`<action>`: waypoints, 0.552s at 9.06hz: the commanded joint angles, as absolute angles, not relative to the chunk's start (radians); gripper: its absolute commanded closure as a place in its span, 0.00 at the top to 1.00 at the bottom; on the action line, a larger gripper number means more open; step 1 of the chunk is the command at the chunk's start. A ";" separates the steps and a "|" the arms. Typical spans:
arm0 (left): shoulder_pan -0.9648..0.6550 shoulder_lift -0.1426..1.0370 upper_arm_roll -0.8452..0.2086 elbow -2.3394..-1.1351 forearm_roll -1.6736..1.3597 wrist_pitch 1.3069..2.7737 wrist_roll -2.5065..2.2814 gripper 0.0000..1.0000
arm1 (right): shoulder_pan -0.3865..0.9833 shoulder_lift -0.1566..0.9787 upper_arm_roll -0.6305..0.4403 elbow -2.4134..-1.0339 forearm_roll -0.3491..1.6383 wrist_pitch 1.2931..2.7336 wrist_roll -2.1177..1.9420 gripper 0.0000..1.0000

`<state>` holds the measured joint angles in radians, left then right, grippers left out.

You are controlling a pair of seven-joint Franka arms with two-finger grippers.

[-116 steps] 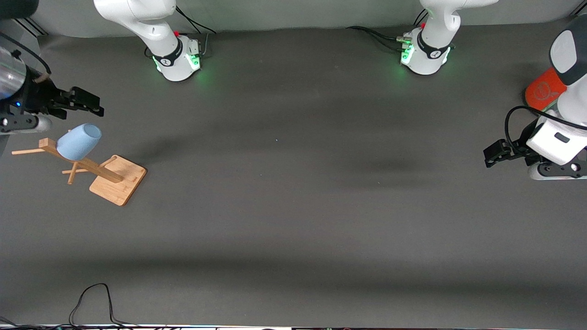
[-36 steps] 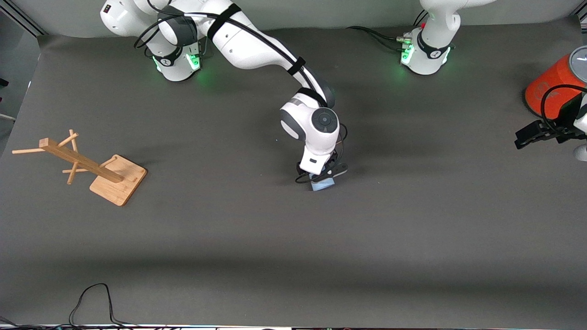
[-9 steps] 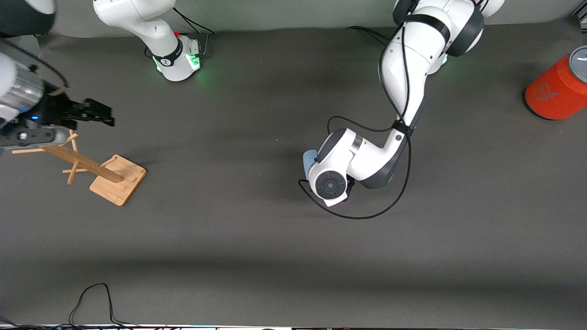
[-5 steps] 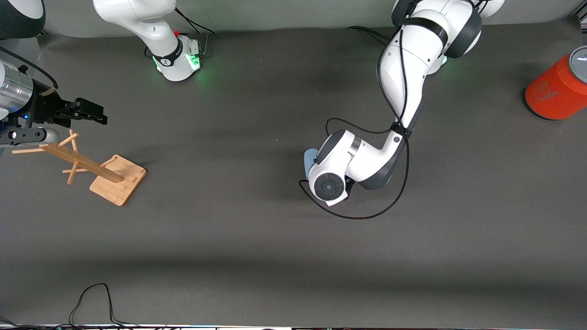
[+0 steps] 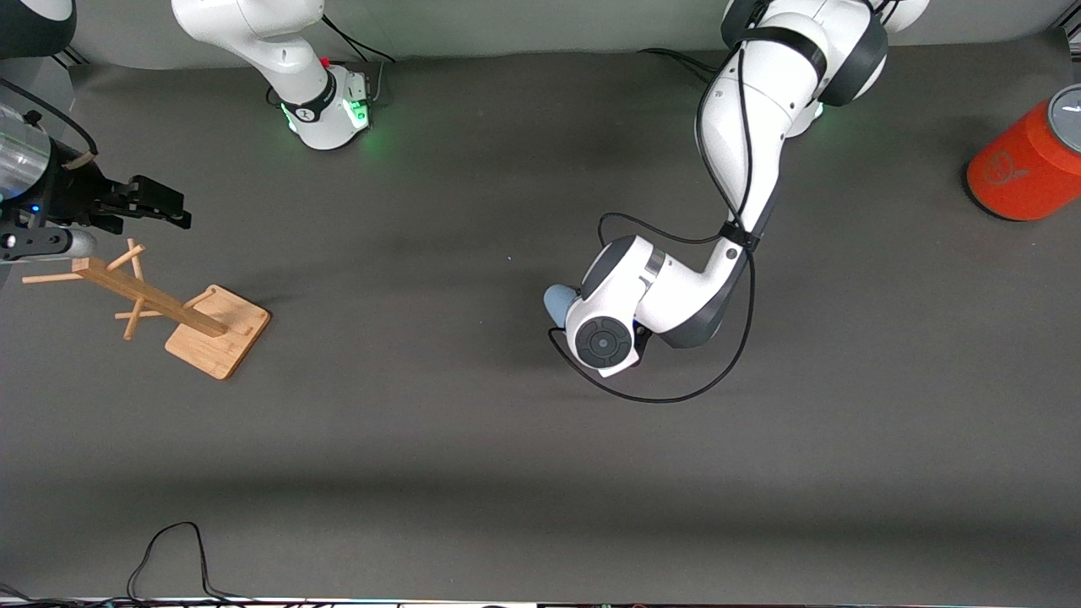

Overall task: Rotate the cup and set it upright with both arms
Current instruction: 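Rotate the blue cup upright with the left gripper and set it down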

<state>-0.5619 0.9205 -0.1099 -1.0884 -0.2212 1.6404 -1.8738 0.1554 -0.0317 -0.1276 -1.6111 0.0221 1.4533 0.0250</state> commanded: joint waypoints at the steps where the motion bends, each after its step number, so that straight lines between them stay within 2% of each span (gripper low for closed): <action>1: -0.625 0.887 -0.078 -1.068 -0.174 1.655 -2.030 0.00 | 0.152 -0.061 -0.129 -1.634 -0.006 1.477 0.020 1.00; 5: -0.756 0.877 -0.078 -1.058 0.124 1.649 -2.484 0.00 | 0.152 0.015 -0.124 -1.560 0.006 1.535 0.002 1.00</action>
<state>-0.7007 0.8848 -0.1036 -1.0575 0.0712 1.6601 -2.3912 0.1531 -0.0169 -0.1337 -1.5979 0.0174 1.5161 0.0239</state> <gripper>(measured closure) 0.934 0.000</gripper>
